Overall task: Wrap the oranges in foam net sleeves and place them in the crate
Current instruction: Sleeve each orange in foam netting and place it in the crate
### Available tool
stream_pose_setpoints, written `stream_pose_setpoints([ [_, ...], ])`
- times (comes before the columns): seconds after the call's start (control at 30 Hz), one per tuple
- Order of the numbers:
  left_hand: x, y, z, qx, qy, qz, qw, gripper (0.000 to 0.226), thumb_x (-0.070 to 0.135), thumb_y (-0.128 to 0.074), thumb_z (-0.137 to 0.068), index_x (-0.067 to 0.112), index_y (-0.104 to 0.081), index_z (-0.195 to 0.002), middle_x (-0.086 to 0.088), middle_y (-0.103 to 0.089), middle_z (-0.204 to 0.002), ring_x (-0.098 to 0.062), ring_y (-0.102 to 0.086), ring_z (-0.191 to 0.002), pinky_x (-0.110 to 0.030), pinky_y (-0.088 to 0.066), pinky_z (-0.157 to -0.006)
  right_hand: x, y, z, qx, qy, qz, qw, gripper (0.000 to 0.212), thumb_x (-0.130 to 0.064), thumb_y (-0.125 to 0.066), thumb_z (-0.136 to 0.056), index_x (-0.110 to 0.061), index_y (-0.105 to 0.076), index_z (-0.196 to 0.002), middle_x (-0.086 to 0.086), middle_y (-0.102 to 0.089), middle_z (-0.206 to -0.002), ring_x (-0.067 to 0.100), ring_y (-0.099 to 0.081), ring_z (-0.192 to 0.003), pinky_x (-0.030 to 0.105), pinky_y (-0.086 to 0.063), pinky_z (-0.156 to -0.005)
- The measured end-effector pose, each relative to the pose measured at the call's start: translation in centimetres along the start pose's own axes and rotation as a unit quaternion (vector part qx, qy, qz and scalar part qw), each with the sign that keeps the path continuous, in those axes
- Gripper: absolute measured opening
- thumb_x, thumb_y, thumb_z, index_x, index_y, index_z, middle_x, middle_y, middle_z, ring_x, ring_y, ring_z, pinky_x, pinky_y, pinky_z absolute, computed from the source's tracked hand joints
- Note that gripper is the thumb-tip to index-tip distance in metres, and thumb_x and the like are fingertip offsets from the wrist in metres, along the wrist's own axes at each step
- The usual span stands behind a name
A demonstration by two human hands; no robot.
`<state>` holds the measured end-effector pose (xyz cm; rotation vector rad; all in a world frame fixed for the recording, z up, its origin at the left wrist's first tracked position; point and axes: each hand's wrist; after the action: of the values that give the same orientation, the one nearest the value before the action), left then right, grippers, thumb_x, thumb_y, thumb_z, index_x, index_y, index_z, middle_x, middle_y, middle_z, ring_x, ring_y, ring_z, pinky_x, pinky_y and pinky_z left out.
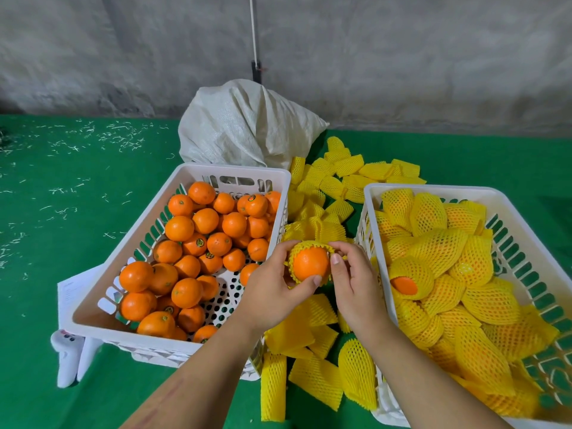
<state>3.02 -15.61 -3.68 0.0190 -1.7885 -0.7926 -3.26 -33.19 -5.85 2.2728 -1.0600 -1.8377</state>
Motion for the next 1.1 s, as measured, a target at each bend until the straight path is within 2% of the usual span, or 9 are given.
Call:
stream_pose_setpoints([
  [0.2,-0.1,-0.1,0.0,0.000,0.004,0.002,1.000,0.068,0.068,-0.070,-0.086,0.046,-0.038,-0.142,0.021,-0.061,-0.122,0.006,-0.065,-0.096,-0.009,-0.049,-0.071,0.3,0.0,-0.2,0.029,0.001,0.013,0.999,0.036,-0.039,-0.043,-0.103,-0.024,-0.063,-0.129,-0.008,-0.064,-0.119,0.004,-0.060,-0.110,0.025,-0.056,-0.084],
  [0.4,-0.6,-0.5,0.0,-0.009,-0.010,-0.051,0.999,0.075,0.066,-0.073,-0.082,0.042,-0.036,-0.143,0.018,-0.059,-0.117,0.005,-0.063,-0.091,-0.008,-0.046,-0.069,0.9,-0.2,-0.3,0.025,-0.001,0.041,0.999,0.029,-0.034,-0.053,-0.103,-0.023,-0.065,-0.127,-0.006,-0.065,-0.119,0.011,-0.062,-0.108,0.029,-0.058,-0.083],
  [0.5,-1.0,-0.7,-0.1,-0.015,-0.027,-0.093,0.995,0.077,0.063,-0.076,-0.081,0.037,-0.037,-0.142,0.015,-0.058,-0.117,-0.002,-0.063,-0.090,-0.013,-0.049,-0.067,1.2,-0.3,-0.5,-0.008,-0.057,-0.024,0.998,0.020,-0.036,-0.054,-0.105,-0.031,-0.065,-0.121,-0.009,-0.067,-0.112,0.011,-0.064,-0.105,0.034,-0.060,-0.083],
  [0.57,-1.2,-0.8,-0.1,-0.020,-0.037,-0.126,0.991,0.078,0.060,-0.078,-0.081,0.032,-0.037,-0.142,0.011,-0.057,-0.114,-0.006,-0.062,-0.086,-0.025,-0.053,-0.067,1.3,-0.3,-0.7,-0.032,-0.100,-0.096,0.990,0.012,-0.040,-0.057,-0.103,-0.040,-0.065,-0.111,-0.012,-0.068,-0.103,0.013,-0.066,-0.100,0.038,-0.061,-0.081],
  [0.67,-1.1,-1.1,0.1,-0.018,-0.045,-0.160,0.986,0.078,0.056,-0.080,-0.081,0.029,-0.035,-0.139,0.009,-0.052,-0.104,-0.006,-0.056,-0.075,-0.028,-0.048,-0.061,1.3,-0.3,-0.9,-0.049,-0.123,-0.151,0.980,0.011,-0.039,-0.063,-0.098,-0.048,-0.067,-0.104,-0.016,-0.069,-0.101,0.012,-0.068,-0.098,0.035,-0.061,-0.079],
  [0.8,-1.0,-0.9,-0.1,-0.015,-0.053,-0.135,0.989,0.085,0.057,-0.082,-0.080,0.041,-0.033,-0.148,0.010,-0.044,-0.131,-0.011,-0.060,-0.100,-0.032,-0.057,-0.077,0.7,-0.2,-0.8,-0.044,-0.121,-0.195,0.972,0.025,-0.055,-0.067,-0.086,-0.044,-0.070,-0.108,-0.012,-0.072,-0.109,0.010,-0.070,-0.101,0.032,-0.061,-0.075],
  [0.87,-0.7,-0.4,-0.2,-0.002,-0.030,-0.073,0.997,0.082,0.063,-0.081,-0.079,0.050,-0.037,-0.148,0.017,-0.043,-0.135,-0.007,-0.057,-0.113,-0.028,-0.057,-0.089,0.5,0.1,-0.7,-0.036,-0.101,-0.168,0.980,0.035,-0.062,-0.061,-0.090,-0.041,-0.070,-0.116,-0.011,-0.071,-0.114,0.010,-0.069,-0.106,0.035,-0.062,-0.080],
  [0.97,-0.3,0.0,-0.1,0.021,-0.008,0.020,1.000,0.077,0.066,-0.080,-0.079,0.049,-0.044,-0.145,0.027,-0.051,-0.138,0.000,-0.059,-0.120,-0.026,-0.057,-0.093,0.5,0.1,-0.2,-0.021,-0.038,-0.039,0.998,0.034,-0.047,-0.055,-0.102,-0.032,-0.066,-0.130,-0.014,-0.068,-0.122,0.006,-0.064,-0.114,0.029,-0.057,-0.090],
  [1.1,0.0,-0.2,0.1,0.003,-0.015,-0.031,0.999,0.079,0.070,-0.076,-0.080,0.049,-0.039,-0.147,0.027,-0.057,-0.134,-0.001,-0.064,-0.113,-0.028,-0.059,-0.090,0.5,-0.1,-0.1,0.016,0.019,0.062,0.998,0.028,-0.021,-0.059,-0.103,-0.018,-0.067,-0.130,-0.004,-0.068,-0.120,0.013,-0.063,-0.108,0.025,-0.054,-0.085],
])
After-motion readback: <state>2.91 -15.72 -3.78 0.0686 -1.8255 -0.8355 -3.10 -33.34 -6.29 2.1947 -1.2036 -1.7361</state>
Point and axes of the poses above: each hand's wrist, its own z-axis away from the middle knuckle, its own y-axis out of the back of the hand, x = y × z
